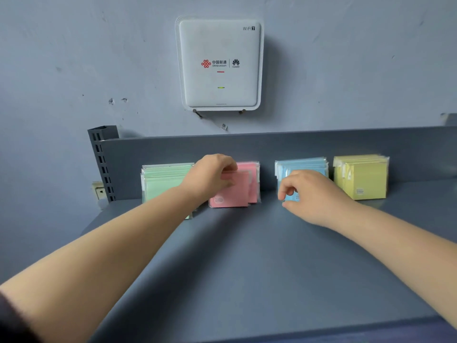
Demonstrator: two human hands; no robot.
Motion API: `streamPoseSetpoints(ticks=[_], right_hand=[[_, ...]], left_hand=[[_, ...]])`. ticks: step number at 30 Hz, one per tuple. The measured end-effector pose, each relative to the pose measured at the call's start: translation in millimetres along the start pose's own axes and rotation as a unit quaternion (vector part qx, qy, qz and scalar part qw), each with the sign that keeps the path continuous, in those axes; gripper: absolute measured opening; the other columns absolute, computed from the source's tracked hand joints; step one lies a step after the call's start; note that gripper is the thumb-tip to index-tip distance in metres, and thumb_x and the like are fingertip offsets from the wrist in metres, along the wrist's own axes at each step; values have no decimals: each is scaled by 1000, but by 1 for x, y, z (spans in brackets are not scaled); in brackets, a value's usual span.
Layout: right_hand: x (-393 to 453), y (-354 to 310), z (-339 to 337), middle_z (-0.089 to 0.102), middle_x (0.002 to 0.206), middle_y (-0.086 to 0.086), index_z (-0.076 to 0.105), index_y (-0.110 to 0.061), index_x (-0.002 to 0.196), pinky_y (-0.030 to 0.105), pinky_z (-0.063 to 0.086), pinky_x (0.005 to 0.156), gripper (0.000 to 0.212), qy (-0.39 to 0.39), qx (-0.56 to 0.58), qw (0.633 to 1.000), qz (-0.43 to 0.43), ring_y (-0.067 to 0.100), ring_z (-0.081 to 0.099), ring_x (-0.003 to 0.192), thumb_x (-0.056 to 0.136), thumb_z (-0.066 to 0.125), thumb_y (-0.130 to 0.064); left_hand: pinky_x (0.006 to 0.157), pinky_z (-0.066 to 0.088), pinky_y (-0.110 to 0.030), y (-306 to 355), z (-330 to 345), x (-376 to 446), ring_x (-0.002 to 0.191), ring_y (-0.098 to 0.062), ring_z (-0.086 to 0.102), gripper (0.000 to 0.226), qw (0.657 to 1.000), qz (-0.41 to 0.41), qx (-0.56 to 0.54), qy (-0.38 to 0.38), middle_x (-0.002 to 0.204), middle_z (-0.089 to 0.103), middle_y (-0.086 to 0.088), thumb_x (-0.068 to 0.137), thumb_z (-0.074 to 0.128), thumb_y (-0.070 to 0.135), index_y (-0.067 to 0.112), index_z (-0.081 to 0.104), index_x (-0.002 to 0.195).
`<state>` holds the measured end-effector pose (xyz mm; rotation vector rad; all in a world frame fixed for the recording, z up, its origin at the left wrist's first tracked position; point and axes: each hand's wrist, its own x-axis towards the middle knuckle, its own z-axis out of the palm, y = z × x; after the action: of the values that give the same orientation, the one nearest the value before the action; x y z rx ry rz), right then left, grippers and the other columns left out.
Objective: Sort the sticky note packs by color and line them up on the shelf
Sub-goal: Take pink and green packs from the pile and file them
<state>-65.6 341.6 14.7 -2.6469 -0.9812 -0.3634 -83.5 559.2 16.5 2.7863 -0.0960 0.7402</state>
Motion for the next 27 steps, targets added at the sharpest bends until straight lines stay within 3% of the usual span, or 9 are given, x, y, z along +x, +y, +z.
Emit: streamPoseSetpoints(ticks=[3,8,13,15,18,27], right_hand=[[-7,0,2,48,87,-13,54,-31,76,31,46,84,17,0,2,1000,1,8,42,89,85,58,-17],[-12,-6,5,51,90,-12,54,-32,78,35,48,83,15,7,0,1000,4,8,42,91,85,57,-18],[-18,-13,9,48,92,-11,58,-30,89,31,46,75,7,15,-49,999,-12,11,41,94,88,54,-25],[-22,-14,7,51,100,-10,59,-27,102,29,42,70,14,9,-78,997,-10,13,44,105,90,52,-28],[-29,-10,1,53,113,-8,53,-24,118,28,38,71,27,-2,-120,993,-1,16,43,113,92,49,-32],[-83,42,-32,53,120,-4,48,-20,124,34,42,85,39,-12,-179,984,15,19,43,117,92,44,-43]], left_hand=[[86,42,-29,-4,7,2,107,-23,54,30,999,8,49,12,112,63,-3,84,65,20,13,62,113],[95,27,-29,-4,14,3,109,-25,48,33,976,62,204,51,113,62,0,87,61,29,17,61,117],[70,41,-28,-3,15,1,66,-24,59,32,948,69,307,53,71,63,3,47,88,23,17,70,73],[79,43,-28,6,11,-5,82,-25,59,33,947,63,313,35,88,64,1,61,81,26,16,68,90],[99,29,-32,22,10,-12,116,-26,43,43,954,56,294,-9,121,52,-1,89,51,39,15,50,123],[104,29,-32,126,12,-36,126,-21,40,54,966,115,231,-32,133,50,3,90,41,53,19,43,131]])
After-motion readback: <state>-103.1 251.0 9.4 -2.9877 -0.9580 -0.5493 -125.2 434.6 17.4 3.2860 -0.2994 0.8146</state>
